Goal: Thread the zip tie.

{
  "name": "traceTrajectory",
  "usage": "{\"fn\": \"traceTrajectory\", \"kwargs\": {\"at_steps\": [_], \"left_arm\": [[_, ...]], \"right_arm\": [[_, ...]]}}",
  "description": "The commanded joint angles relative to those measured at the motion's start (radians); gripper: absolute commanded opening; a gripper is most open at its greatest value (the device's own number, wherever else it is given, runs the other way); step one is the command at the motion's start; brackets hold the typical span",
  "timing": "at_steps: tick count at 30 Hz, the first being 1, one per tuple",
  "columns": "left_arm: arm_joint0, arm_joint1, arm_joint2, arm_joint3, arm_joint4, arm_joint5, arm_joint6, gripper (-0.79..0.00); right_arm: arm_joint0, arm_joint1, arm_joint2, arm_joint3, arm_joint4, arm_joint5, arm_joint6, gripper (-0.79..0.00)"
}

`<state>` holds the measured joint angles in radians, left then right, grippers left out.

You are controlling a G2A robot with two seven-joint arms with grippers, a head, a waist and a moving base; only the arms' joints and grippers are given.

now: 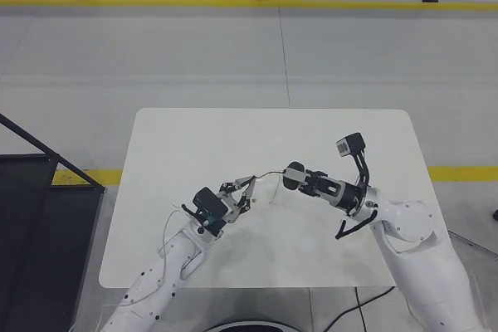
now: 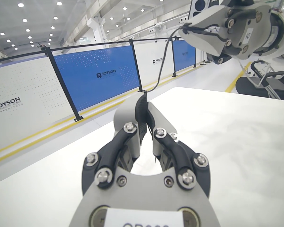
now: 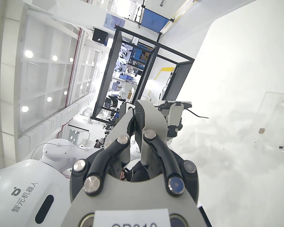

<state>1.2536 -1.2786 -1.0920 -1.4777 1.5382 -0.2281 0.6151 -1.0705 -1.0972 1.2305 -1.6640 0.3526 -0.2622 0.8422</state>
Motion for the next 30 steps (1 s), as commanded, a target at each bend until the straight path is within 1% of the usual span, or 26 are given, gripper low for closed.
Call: {"fn": "traceTrajectory", "kwargs": {"at_steps": [1, 4, 8, 11, 15, 18, 20, 30], "left_arm": [[-0.004, -0.001, 0.002, 0.001, -0.023, -0.023, -0.009, -0.785], [-0.009, -0.003, 0.002, 0.001, -0.052, -0.053, -0.018, -0.785], [-0.010, -0.004, -0.003, 0.000, -0.086, -0.070, -0.015, -0.785], [-0.010, -0.005, -0.011, -0.002, -0.132, -0.099, -0.014, -0.785], [-0.012, -0.002, -0.031, -0.005, -0.201, -0.168, -0.039, -0.785], [-0.013, -0.001, -0.043, -0.009, -0.239, -0.198, -0.058, -0.785], [-0.014, -0.001, -0.050, -0.012, -0.254, -0.204, -0.065, -0.785], [-0.014, -0.003, -0.060, -0.014, -0.306, -0.225, -0.083, -0.785]], "right_arm": [[-0.003, 0.000, 0.001, 0.002, 0.003, -0.013, -0.001, -0.785], [-0.003, -0.001, -0.002, 0.003, -0.002, -0.015, -0.003, -0.785], [0.008, -0.002, -0.007, 0.004, -0.022, 0.020, -0.008, -0.785], [0.011, -0.004, -0.012, -0.001, -0.042, 0.027, -0.035, -0.785], [-0.001, -0.006, -0.014, -0.012, -0.069, 0.013, -0.090, -0.785], [-0.011, -0.008, -0.017, -0.022, -0.101, 0.011, -0.127, -0.785], [-0.017, -0.009, -0.020, -0.029, -0.125, 0.012, -0.153, -0.785], [-0.022, -0.014, -0.037, -0.045, -0.206, 0.035, -0.211, -0.785]]}}
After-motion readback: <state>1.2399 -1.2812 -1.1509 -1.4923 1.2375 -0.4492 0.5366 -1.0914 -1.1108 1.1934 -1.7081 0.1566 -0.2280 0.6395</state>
